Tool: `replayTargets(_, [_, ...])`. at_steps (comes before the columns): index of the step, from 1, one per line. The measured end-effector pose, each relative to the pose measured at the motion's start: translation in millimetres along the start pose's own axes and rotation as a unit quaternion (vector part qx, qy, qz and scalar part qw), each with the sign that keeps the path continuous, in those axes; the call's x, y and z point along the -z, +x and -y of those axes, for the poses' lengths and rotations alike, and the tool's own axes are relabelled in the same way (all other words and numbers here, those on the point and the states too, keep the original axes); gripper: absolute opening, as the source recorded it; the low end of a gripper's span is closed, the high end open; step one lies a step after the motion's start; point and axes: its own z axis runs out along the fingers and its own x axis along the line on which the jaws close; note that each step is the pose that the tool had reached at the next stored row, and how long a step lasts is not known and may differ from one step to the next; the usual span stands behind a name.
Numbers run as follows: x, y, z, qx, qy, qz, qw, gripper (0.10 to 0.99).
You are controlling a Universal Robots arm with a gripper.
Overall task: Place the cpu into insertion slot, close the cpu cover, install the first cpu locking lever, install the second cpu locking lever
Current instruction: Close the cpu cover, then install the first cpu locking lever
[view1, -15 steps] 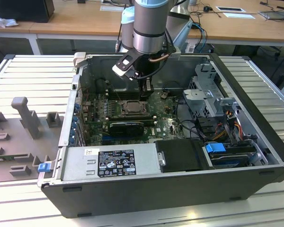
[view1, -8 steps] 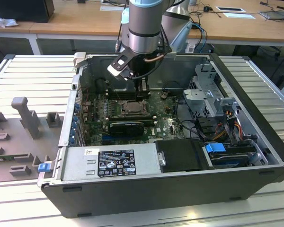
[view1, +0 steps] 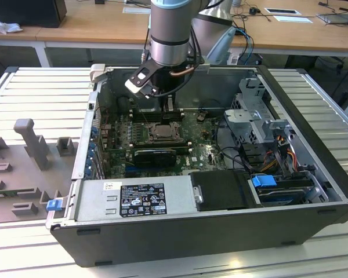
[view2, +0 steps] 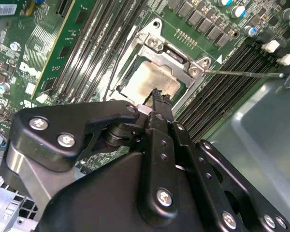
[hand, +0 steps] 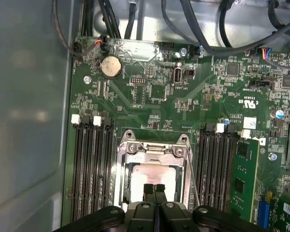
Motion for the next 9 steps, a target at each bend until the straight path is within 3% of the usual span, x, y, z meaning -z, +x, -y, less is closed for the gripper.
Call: replayTargets(9, [5.4, 0.1, 1.4, 0.0, 0.0, 0.0, 1.0, 0.106])
